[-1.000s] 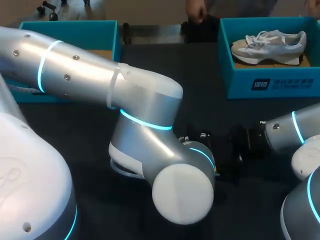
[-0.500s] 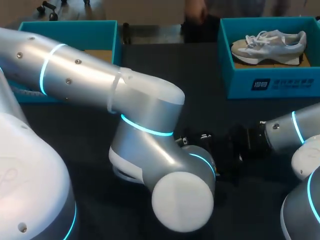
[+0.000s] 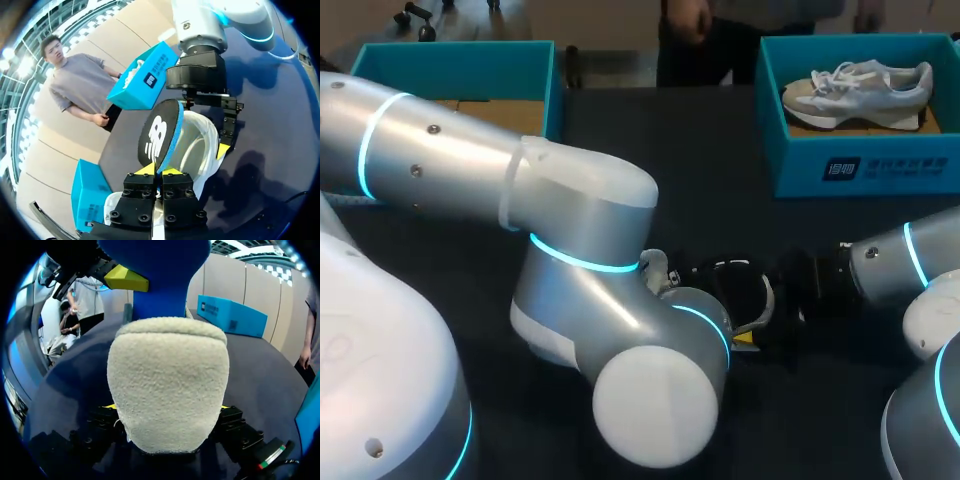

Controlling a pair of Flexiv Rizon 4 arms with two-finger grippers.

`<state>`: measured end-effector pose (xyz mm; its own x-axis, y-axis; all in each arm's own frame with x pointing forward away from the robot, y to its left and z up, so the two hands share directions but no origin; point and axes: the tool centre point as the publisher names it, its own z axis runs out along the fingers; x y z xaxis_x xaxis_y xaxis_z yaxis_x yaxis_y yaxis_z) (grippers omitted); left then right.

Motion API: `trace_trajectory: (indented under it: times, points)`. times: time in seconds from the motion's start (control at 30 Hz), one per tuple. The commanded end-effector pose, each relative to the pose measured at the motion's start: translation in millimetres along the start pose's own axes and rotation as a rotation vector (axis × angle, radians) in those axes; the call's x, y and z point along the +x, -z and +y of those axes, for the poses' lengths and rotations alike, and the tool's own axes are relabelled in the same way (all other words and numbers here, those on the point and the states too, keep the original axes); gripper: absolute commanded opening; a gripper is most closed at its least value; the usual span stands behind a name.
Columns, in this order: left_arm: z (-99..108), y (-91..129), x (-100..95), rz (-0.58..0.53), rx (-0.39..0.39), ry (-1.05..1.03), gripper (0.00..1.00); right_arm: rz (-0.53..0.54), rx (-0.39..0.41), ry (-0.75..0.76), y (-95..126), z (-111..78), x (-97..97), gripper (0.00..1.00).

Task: Take the shoe out of the shoebox, open the shoe tongue, remove and reinsert the insole, then place the shoe into the shoebox

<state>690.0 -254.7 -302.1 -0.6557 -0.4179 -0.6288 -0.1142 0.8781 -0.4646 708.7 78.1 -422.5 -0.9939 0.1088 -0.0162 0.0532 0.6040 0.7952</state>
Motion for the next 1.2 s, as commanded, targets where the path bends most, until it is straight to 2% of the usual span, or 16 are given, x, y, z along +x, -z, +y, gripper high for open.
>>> trace_trajectory:
  times: [0.03, 0.4, 0.8, 0.83, 0.87, 0.9, 0.93, 1.0, 1.2]
  points:
    - [2, 0, -5.4, 0.027, 0.007, 0.008, 0.00, -0.003, 0.003, 0.000, -1, 0.6, 0.8, 0.00]
    - [-24, -2, 1.0, 0.122, 0.049, 0.052, 0.00, -0.003, 0.003, 0.000, -1, 0.6, 0.8, 0.00]
    - [-35, -7, 14.2, 0.171, 0.056, 0.039, 0.00, -0.003, 0.003, 0.000, -1, 0.6, 0.8, 0.00]
    - [-34, -7, 15.0, 0.171, 0.055, 0.037, 0.08, -0.003, 0.003, 0.000, -1, 0.6, 0.8, 0.00]
    - [-32, -5, 15.1, 0.169, 0.059, 0.035, 0.33, -0.003, 0.003, 0.000, -1, 0.6, 0.8, 0.00]
    - [-31, -4, 14.9, 0.164, 0.065, 0.029, 0.46, -0.003, 0.003, 0.000, -1, 0.6, 0.8, 0.00]
    - [-30, -2, 14.1, 0.152, 0.069, 0.032, 0.74, -0.003, 0.003, 0.000, -1, 0.6, 0.8, 0.00]
    - [-29, 1, 12.0, 0.135, 0.075, 0.034, 0.84, -0.003, 0.003, 0.000, -1, 0.6, 0.8, 0.00]
    - [-31, 8, 7.4, 0.047, 0.105, 0.028, 0.88, -0.003, 0.003, 0.000, -1, 0.6, 0.8, 0.00]
